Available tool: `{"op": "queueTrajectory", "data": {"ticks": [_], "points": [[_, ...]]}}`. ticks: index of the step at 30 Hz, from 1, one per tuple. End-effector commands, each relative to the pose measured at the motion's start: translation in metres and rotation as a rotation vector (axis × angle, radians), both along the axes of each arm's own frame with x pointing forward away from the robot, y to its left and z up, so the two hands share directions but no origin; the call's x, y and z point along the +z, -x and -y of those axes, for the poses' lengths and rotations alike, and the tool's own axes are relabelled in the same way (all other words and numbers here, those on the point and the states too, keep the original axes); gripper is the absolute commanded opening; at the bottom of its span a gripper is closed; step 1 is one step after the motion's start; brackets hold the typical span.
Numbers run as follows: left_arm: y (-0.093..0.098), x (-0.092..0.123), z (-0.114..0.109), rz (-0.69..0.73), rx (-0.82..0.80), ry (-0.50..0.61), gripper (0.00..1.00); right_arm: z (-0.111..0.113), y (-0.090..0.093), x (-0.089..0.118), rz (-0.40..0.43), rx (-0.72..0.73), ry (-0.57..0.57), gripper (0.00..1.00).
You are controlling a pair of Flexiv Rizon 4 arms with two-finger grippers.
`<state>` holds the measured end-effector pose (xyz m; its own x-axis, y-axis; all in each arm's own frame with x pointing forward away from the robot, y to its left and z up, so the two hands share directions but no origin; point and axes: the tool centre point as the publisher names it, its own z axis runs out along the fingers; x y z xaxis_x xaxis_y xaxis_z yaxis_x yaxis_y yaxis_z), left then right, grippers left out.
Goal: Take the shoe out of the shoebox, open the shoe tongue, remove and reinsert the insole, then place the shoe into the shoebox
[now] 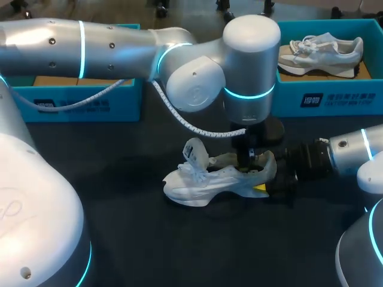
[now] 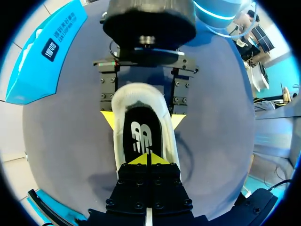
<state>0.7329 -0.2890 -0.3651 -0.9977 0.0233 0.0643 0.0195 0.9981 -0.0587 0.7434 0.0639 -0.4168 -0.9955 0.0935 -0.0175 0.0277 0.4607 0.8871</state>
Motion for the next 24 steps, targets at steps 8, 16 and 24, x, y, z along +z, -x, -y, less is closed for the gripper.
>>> {"op": "queueTrajectory", "data": {"ticks": [8,16,24], "points": [[0.000,-0.018,-0.006,-0.042,-0.031,0.013,0.00,-0.001,-0.001,-0.005,0.000,-0.001,0.003,0.00],[0.009,-0.021,-0.011,-0.079,-0.073,0.016,0.00,-0.001,-0.001,-0.005,0.000,-0.001,0.003,0.00],[0.013,-0.028,-0.012,-0.095,-0.125,0.016,0.38,-0.001,-0.001,-0.005,0.000,-0.001,0.003,0.00]]}}
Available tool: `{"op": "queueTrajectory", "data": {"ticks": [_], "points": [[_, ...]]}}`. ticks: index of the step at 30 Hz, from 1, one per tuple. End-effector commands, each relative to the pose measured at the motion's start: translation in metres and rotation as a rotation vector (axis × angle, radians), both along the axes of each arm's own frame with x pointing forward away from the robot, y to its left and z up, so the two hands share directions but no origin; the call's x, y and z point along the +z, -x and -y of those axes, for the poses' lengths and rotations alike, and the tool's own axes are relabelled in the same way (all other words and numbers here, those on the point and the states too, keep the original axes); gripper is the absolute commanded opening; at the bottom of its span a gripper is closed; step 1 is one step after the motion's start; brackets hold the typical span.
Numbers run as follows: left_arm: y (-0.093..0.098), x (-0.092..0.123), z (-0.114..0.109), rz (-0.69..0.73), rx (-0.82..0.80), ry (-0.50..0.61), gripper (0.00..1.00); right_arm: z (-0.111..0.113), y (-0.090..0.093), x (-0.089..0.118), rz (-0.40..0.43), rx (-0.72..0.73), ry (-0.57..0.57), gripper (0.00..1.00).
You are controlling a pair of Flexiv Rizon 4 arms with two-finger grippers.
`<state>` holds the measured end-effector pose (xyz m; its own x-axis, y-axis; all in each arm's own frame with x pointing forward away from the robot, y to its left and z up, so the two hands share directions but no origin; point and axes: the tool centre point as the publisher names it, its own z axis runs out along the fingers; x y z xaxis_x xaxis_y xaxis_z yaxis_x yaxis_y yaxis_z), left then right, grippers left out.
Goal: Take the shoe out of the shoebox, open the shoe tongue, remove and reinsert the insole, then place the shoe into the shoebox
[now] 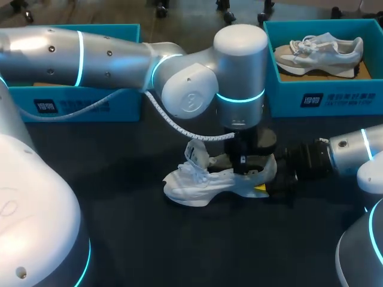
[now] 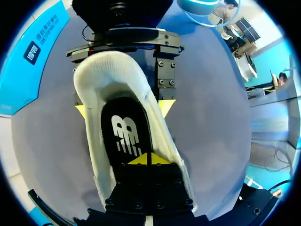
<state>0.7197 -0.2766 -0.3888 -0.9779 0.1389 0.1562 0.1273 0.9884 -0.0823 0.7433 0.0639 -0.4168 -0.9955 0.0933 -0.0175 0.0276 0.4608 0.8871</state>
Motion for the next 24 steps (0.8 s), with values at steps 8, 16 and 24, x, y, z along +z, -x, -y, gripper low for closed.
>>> {"op": "queueTrajectory", "data": {"ticks": [8,16,24], "points": [[-0.001,-0.013,0.002,0.022,-0.019,-0.009,0.83,-0.001,-0.002,-0.005,0.000,-0.001,0.002,0.00],[-0.005,-0.031,0.004,0.049,-0.027,-0.007,0.74,-0.001,-0.002,-0.005,0.000,-0.001,0.002,0.00],[-0.011,-0.042,0.001,0.091,-0.028,0.011,0.36,-0.001,-0.002,-0.005,0.000,-0.001,0.002,0.00]]}}
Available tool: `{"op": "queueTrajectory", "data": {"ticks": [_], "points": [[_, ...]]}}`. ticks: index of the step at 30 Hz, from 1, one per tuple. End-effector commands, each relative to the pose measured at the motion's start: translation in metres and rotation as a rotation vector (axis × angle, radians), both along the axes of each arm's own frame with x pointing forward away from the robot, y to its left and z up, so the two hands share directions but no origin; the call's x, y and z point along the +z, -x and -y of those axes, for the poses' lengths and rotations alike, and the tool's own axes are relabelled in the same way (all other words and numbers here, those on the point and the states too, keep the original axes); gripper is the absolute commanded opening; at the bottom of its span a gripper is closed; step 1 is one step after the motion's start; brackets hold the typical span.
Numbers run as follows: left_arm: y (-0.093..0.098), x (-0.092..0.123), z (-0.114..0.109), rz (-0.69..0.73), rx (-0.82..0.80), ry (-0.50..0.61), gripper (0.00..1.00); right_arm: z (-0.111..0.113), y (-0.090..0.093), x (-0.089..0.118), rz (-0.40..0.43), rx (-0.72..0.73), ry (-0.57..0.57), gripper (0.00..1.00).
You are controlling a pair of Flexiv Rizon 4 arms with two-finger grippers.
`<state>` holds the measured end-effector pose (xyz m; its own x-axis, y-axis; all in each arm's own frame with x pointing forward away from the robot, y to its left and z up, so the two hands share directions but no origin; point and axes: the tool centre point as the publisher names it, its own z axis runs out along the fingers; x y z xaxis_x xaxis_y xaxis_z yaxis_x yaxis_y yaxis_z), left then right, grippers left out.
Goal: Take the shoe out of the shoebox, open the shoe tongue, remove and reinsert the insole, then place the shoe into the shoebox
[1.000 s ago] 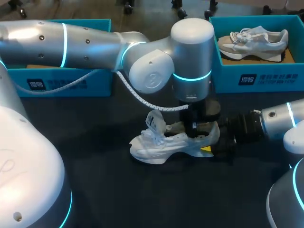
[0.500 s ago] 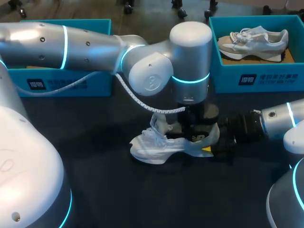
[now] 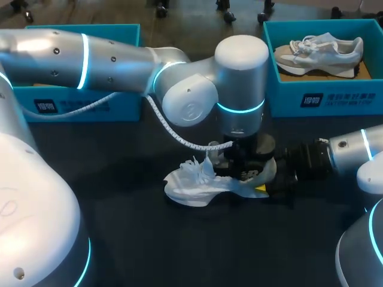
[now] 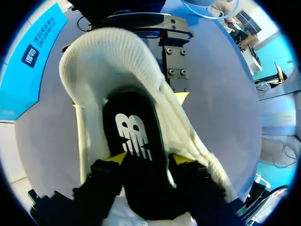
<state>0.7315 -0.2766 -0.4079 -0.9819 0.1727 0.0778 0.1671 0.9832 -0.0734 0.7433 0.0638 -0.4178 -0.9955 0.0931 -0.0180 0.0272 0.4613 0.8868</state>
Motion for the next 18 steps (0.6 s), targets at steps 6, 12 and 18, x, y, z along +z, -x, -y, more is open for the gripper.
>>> {"op": "queueTrajectory", "data": {"ticks": [6,12,18], "points": [[0.000,-0.036,-0.001,0.038,-0.018,0.004,0.39,-0.001,-0.002,-0.004,-0.001,-0.001,0.002,0.00],[-0.002,-0.046,-0.001,0.073,-0.022,-0.012,0.00,-0.001,-0.002,-0.004,-0.001,-0.001,0.002,0.00],[-0.010,-0.037,-0.005,0.094,-0.015,-0.012,0.00,-0.001,-0.002,-0.004,-0.001,-0.001,0.002,0.00]]}}
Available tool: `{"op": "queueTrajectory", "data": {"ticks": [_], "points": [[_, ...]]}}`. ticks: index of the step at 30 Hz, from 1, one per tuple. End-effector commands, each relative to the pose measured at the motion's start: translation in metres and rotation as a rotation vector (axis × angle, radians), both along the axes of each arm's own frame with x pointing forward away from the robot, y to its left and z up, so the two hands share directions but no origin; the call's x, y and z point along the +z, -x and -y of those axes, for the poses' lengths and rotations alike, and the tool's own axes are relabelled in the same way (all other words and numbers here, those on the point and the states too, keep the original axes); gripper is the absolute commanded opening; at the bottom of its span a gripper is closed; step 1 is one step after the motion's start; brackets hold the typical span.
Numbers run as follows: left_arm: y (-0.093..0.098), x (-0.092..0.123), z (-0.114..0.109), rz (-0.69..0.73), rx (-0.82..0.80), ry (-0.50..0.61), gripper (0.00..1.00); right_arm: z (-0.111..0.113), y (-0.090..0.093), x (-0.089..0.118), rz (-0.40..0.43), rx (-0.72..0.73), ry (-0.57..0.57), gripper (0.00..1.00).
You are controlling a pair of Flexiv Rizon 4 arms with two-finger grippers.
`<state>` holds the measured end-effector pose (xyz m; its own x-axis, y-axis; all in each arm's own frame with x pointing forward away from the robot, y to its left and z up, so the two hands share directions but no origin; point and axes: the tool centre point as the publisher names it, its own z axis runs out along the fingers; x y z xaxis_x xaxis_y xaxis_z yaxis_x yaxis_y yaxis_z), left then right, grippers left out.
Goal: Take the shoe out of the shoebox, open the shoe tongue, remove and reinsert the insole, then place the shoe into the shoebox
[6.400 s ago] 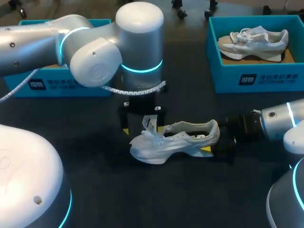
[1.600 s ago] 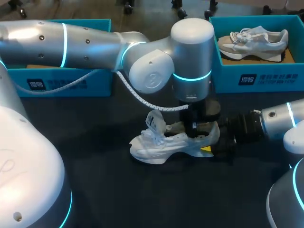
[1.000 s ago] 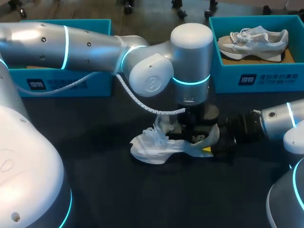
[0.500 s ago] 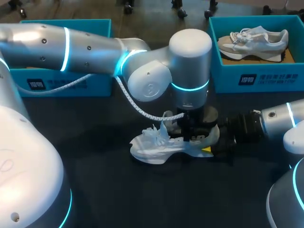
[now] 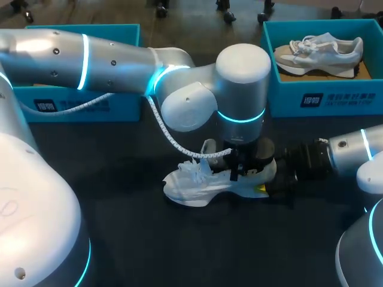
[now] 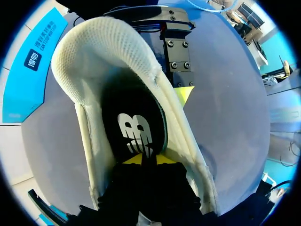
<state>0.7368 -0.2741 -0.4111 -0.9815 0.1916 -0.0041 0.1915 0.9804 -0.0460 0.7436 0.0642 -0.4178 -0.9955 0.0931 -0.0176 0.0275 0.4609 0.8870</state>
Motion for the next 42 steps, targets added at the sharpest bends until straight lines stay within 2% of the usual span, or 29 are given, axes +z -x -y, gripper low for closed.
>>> {"op": "queueTrajectory", "data": {"ticks": [1,8,19,42], "points": [[-0.006,-0.032,-0.003,0.014,0.006,0.001,0.00,-0.001,-0.001,-0.004,0.000,-0.001,0.002,0.00],[-0.014,-0.014,-0.009,0.064,0.025,0.022,0.00,-0.001,-0.001,-0.004,0.000,-0.001,0.002,0.00],[-0.022,0.014,-0.015,0.031,0.053,0.072,0.00,-0.001,-0.001,-0.004,0.000,-0.001,0.002,0.00],[-0.024,0.066,-0.020,-0.055,0.089,0.180,0.00,-0.001,-0.001,-0.004,0.000,-0.001,0.002,0.00]]}}
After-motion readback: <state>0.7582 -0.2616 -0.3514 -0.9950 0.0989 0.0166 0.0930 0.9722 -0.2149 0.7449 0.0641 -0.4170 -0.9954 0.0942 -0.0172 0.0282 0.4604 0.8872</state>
